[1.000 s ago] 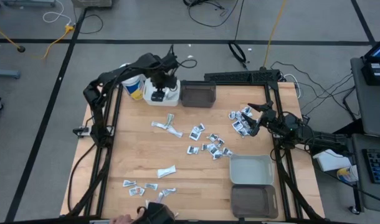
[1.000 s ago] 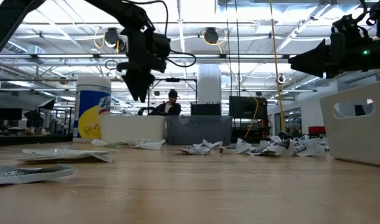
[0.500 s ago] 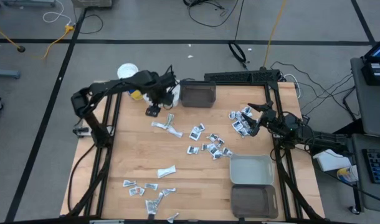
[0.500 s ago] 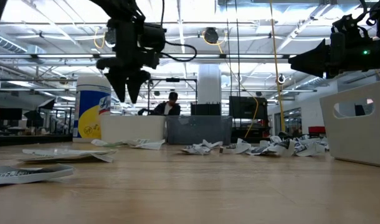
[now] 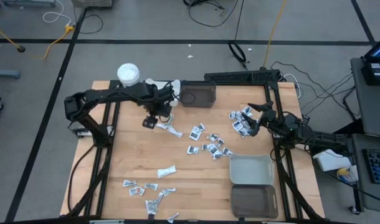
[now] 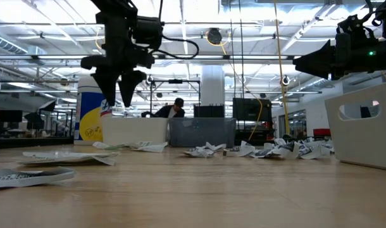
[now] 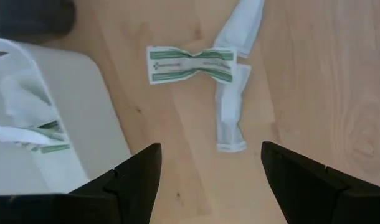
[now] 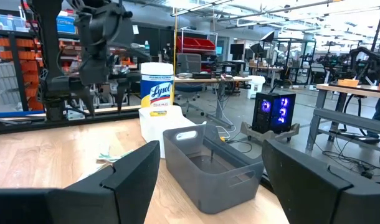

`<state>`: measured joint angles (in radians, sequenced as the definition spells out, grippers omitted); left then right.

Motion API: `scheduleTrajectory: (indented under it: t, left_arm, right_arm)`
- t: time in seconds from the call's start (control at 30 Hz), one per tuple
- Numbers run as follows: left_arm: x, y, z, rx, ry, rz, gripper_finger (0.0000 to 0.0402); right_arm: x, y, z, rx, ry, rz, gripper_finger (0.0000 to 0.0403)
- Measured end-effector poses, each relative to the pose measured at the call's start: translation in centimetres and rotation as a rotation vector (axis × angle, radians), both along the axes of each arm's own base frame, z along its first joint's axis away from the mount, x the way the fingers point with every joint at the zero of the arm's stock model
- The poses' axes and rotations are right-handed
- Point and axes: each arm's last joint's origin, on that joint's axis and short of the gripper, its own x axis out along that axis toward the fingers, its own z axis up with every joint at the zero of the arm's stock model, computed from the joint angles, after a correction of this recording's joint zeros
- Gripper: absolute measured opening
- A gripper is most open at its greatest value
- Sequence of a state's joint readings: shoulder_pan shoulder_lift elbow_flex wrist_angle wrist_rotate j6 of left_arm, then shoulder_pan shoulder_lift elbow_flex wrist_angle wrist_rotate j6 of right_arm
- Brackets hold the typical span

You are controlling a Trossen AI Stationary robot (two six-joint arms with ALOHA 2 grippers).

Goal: Pick & Place First Aid Supplies
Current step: Put the green bandage into the white bin

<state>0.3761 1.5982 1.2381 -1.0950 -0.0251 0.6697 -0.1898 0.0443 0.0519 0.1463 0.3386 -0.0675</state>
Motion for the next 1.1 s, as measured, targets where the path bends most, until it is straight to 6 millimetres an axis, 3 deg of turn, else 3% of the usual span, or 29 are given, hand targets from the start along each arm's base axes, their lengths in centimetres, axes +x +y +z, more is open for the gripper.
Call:
scheduleTrajectory:
  t: [0.3, 0.77, 1.1]
  left_arm:
    - [0.1, -0.4, -1.8, -0.047, -0.031, 0.050, 0.0282]
    - [-1.9, -1.1, -7.6, -0.079, 0.034, 0.090, 0.0282]
    - [-2.1, -0.1, -9.7, -0.044, 0.035, 0.109, 0.0281]
  right_arm:
    - [0.0, 0.0, 0.0, 0.000, 0.000, 0.000, 0.0279]
    - [0.0, 0.0, 0.0, 0.000, 0.000, 0.000, 0.0279]
    - [0.0, 0.0, 0.0, 0.000, 0.000, 0.000, 0.0279]
